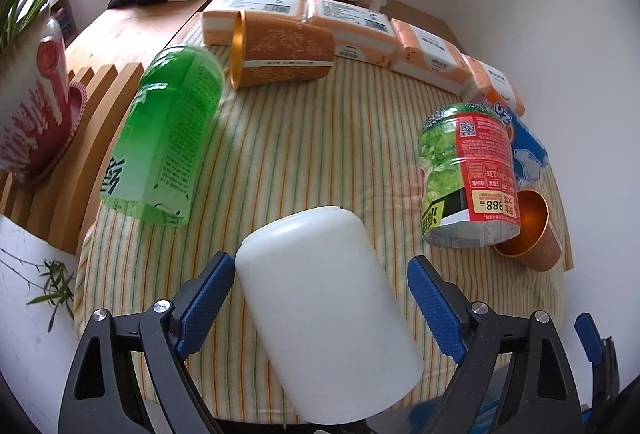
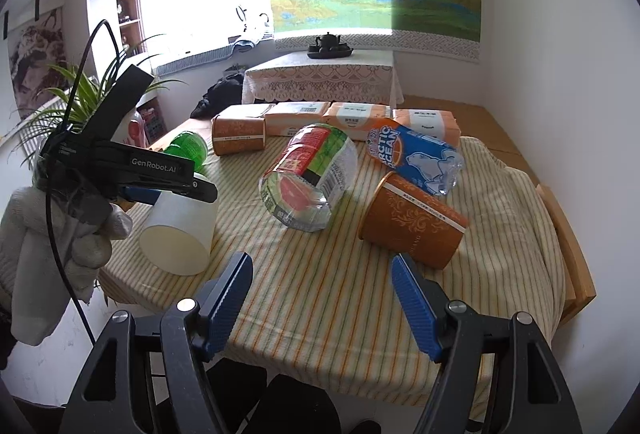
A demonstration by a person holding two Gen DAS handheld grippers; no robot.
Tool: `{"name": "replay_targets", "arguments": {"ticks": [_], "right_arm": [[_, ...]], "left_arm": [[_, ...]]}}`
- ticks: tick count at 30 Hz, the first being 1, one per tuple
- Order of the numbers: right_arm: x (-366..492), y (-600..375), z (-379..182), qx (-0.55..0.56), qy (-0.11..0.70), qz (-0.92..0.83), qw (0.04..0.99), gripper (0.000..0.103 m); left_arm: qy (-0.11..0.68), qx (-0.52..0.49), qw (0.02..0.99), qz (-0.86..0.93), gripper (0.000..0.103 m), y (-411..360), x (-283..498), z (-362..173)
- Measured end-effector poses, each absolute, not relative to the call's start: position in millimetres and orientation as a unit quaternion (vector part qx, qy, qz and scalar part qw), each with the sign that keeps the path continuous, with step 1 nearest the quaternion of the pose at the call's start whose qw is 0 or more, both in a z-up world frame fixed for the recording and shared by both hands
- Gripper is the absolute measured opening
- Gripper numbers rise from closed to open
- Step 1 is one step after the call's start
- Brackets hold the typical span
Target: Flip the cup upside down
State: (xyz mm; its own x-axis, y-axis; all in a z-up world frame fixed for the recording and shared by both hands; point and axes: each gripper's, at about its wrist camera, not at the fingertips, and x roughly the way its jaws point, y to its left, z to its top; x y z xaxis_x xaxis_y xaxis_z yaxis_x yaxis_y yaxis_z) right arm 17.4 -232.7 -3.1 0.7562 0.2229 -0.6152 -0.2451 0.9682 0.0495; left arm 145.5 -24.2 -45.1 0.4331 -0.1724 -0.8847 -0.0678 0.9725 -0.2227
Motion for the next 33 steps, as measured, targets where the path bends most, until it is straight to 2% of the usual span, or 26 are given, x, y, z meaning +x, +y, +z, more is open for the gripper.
{"name": "replay_targets", "arguments": {"ticks": [6, 12, 19, 26, 33], "right_arm": [[17, -236, -5, -0.009, 0.328, 0.127, 0.936, 0.068], [15, -234, -5, -0.007, 0.328, 0.132, 0.935, 0.068], [16, -233, -5, -0.006, 0.330, 0.132, 0.935, 0.068], [14, -229, -7, -0.005, 0.331, 0.132, 0.934, 0.068], [14, -225, -13, 0.006, 0.332, 0.132, 0.934, 0.068]], "left_arm": [[0.541, -0.084, 0.836, -0.037, 0.091, -35, 153, -47], [0.559, -0.072, 0.824, -0.047, 0.081, -38, 162, -54], [0.549, -0.074, 0.830, -0.059, 0.081, -38, 161, -49], [0.515, -0.069, 0.851, -0.078, 0.080, -41, 142, -34], [0.434, -0.039, 0.897, -0.079, 0.080, -49, 108, -9]]}}
